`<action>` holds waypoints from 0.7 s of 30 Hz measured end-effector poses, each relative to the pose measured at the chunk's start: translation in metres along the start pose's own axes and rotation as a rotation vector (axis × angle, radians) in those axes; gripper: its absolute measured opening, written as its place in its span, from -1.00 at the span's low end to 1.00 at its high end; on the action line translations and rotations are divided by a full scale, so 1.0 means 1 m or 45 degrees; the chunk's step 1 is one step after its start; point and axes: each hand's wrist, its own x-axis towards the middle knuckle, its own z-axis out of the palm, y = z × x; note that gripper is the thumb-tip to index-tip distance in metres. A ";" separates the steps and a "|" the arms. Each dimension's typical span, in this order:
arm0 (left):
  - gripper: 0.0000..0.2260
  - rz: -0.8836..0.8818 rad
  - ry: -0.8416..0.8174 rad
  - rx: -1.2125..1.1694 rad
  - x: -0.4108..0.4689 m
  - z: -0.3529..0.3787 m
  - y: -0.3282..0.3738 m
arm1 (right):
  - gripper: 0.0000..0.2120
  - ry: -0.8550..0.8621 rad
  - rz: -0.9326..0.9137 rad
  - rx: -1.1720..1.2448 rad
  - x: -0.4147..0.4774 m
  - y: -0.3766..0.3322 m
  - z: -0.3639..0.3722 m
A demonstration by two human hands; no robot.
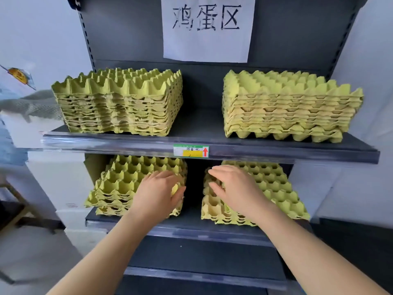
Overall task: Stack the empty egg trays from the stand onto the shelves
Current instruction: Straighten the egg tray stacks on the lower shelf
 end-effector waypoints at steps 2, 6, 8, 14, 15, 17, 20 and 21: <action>-0.74 -0.054 -0.099 0.011 -0.018 0.010 -0.031 | -0.68 -0.057 0.033 0.048 0.005 -0.019 0.026; -0.67 -0.193 -0.254 -0.002 -0.046 0.024 -0.093 | -0.65 -0.131 0.163 0.144 0.021 -0.052 0.080; -0.59 -0.274 -0.288 -0.013 -0.052 0.029 -0.121 | -0.63 -0.169 0.264 0.165 0.030 -0.062 0.106; -0.31 -0.530 -0.391 -0.003 -0.053 0.052 -0.201 | -0.46 -0.276 0.514 0.200 0.058 -0.067 0.167; -0.27 -0.552 -0.387 0.000 -0.051 0.056 -0.210 | -0.41 -0.300 0.559 0.225 0.062 -0.064 0.176; -0.21 -0.611 -0.361 0.007 -0.046 0.064 -0.222 | -0.31 -0.359 0.665 0.305 0.069 -0.058 0.189; -0.10 -0.768 -0.398 -0.085 -0.038 0.071 -0.236 | -0.21 -0.430 0.755 0.362 0.079 -0.048 0.203; -0.07 -0.804 -0.436 -0.171 -0.036 0.074 -0.240 | -0.20 -0.432 0.752 0.370 0.082 -0.045 0.206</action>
